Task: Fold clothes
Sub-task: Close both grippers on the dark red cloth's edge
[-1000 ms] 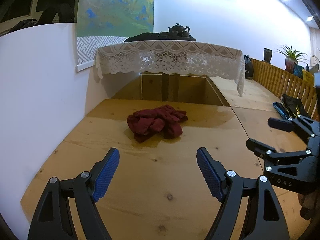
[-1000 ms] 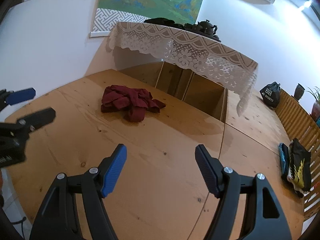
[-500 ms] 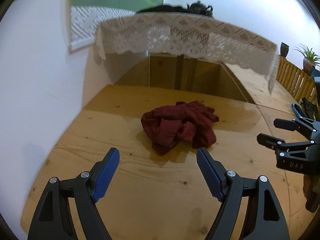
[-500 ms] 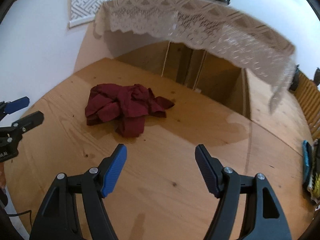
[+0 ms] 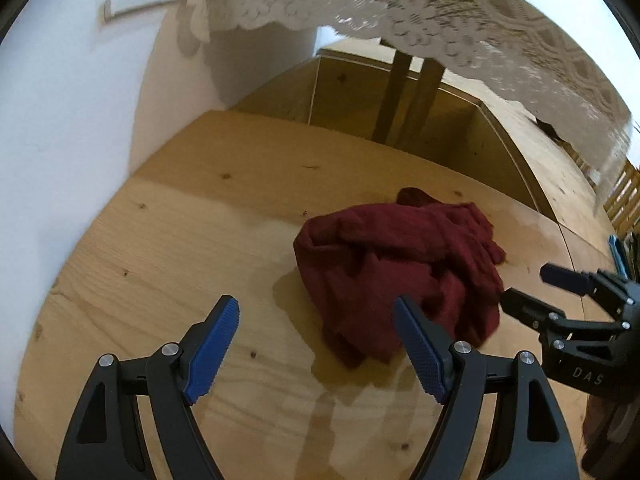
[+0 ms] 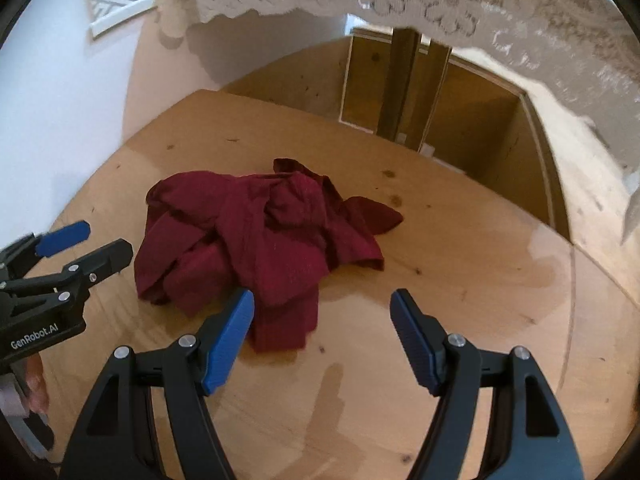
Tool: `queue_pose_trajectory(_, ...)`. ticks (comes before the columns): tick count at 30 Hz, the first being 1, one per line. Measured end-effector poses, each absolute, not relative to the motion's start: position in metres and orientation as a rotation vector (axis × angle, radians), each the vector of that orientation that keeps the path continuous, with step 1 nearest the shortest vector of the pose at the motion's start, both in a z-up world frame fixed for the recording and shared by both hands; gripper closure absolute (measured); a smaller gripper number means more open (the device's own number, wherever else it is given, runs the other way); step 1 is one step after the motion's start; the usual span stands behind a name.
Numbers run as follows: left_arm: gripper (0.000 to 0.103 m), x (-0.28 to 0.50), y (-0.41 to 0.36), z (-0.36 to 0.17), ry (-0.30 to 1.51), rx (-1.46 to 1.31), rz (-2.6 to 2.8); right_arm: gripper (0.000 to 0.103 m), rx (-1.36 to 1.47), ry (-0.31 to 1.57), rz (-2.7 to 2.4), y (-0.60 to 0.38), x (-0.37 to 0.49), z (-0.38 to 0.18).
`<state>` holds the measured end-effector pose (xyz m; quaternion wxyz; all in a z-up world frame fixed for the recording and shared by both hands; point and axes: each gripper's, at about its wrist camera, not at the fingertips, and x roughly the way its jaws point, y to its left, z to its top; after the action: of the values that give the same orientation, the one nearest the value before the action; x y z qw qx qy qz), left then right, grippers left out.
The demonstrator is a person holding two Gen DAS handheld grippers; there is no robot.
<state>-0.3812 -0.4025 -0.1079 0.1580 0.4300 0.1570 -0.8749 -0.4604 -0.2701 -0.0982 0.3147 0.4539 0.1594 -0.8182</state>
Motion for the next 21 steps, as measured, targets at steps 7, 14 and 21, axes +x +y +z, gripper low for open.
queue_pose_trajectory(7, 0.025, -0.403, -0.403, -0.123, 0.432, 1.326, -2.467, 0.033, 1.295, 0.385, -2.112, -0.284, -0.480, -0.117)
queue_pose_trajectory(14, 0.058, -0.408, -0.408, -0.134, 0.535, 1.352, -2.499, 0.057, 1.321, 0.291, -2.010, -0.288, -0.482, -0.128)
queue_pose_trajectory(21, 0.101, -0.401, -0.403, -0.130, 0.630, 1.337, -2.613, 0.089, 1.316, 0.209, -1.938, -0.280, -0.475, -0.120)
